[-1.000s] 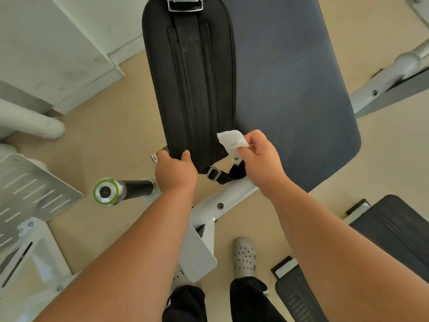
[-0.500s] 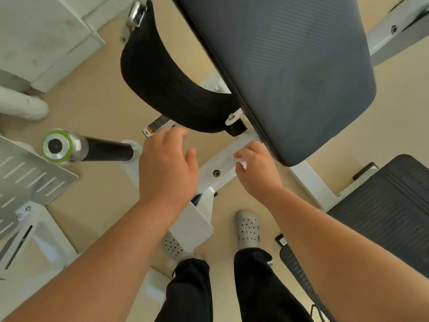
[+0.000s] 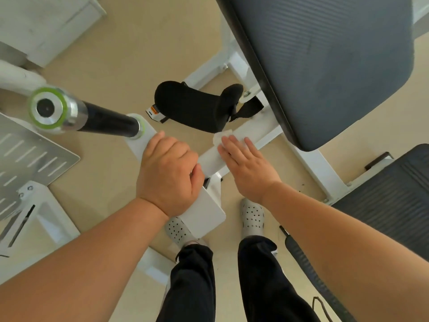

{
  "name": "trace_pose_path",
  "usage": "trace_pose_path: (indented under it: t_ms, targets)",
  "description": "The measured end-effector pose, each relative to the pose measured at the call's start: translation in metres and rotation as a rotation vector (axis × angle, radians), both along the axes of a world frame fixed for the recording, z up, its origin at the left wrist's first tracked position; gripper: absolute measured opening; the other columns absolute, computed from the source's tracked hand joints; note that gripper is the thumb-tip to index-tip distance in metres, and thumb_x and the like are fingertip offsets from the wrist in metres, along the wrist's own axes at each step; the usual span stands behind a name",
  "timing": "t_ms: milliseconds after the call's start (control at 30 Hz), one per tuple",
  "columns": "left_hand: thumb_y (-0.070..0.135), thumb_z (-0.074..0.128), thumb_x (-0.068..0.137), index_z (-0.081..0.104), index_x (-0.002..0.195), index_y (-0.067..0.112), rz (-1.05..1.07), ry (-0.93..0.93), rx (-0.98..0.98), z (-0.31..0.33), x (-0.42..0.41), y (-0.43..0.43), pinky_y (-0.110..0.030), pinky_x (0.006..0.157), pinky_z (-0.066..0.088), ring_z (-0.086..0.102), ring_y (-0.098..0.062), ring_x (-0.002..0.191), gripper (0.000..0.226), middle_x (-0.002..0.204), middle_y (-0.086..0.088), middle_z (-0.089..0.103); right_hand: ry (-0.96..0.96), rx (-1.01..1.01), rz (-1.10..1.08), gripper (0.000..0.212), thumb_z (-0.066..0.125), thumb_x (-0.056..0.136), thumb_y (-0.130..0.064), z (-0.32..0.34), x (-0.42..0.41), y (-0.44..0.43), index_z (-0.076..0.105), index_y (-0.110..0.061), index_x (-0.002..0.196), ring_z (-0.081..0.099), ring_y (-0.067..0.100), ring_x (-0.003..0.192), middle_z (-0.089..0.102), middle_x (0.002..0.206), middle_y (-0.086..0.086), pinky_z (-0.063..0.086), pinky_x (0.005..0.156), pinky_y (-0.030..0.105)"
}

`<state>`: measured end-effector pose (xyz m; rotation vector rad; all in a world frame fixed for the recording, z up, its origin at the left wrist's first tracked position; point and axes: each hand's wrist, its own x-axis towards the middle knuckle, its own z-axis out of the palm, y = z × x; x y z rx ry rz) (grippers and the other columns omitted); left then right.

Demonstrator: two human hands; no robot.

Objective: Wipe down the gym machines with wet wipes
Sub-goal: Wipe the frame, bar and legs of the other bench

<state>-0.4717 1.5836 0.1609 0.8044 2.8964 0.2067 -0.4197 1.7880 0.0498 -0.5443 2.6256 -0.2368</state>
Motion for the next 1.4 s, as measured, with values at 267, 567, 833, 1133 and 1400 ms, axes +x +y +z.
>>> trace_pose_path:
  t_ms: [267,567,833,1133,1400]
  targets:
    - [0.025,0.051,0.088,0.056,0.073,0.015,0.019,0.009,0.02,-0.001,-0.001,0.0,-0.046,0.112,0.034,0.053,-0.03,0.085,0.019,0.078,-0.003,0.056,-0.02,0.05,-0.2,0.082,0.038,0.094,-0.008,0.009,-0.017,0.018,-0.003,-0.022,0.164,-0.011,0.02,0.158,-0.008,0.172,0.001,-0.002,0.126,0.047]
    - [0.025,0.052,0.089,0.058,0.074,0.015,0.004,0.041,0.041,-0.005,0.0,-0.003,-0.046,0.111,0.035,0.054,-0.029,0.086,0.019,0.08,-0.003,0.058,-0.088,0.071,0.367,0.078,0.018,0.094,-0.016,0.007,0.004,-0.01,-0.026,-0.02,0.157,-0.028,0.022,0.153,-0.033,0.165,0.001,-0.009,0.125,0.049]
    - [0.024,0.053,0.087,0.057,0.072,0.015,0.019,0.043,0.041,-0.007,0.001,-0.006,-0.044,0.113,0.032,0.054,-0.029,0.086,0.018,0.078,-0.001,0.056,-0.046,0.213,-0.237,0.082,0.028,0.093,-0.007,0.009,-0.014,0.018,-0.02,-0.01,0.16,-0.024,0.03,0.154,-0.028,0.167,0.012,0.002,0.126,0.055]
    - [0.025,0.053,0.087,0.057,0.071,0.015,0.009,0.057,0.038,-0.007,0.0,-0.006,-0.045,0.113,0.033,0.053,-0.029,0.086,0.019,0.078,-0.002,0.056,0.005,0.256,0.099,0.081,0.023,0.092,-0.006,0.003,-0.025,0.025,-0.017,-0.016,0.161,-0.015,0.028,0.157,-0.015,0.171,0.007,-0.011,0.122,0.058]
    - [0.025,0.053,0.088,0.058,0.071,0.015,-0.004,0.057,0.018,-0.008,-0.002,-0.007,-0.044,0.113,0.032,0.054,-0.029,0.085,0.02,0.077,-0.001,0.056,-0.087,0.107,0.33,0.083,0.038,0.1,-0.017,0.013,-0.017,-0.021,-0.02,-0.021,0.16,-0.017,0.028,0.157,-0.022,0.169,0.003,-0.009,0.124,0.055]
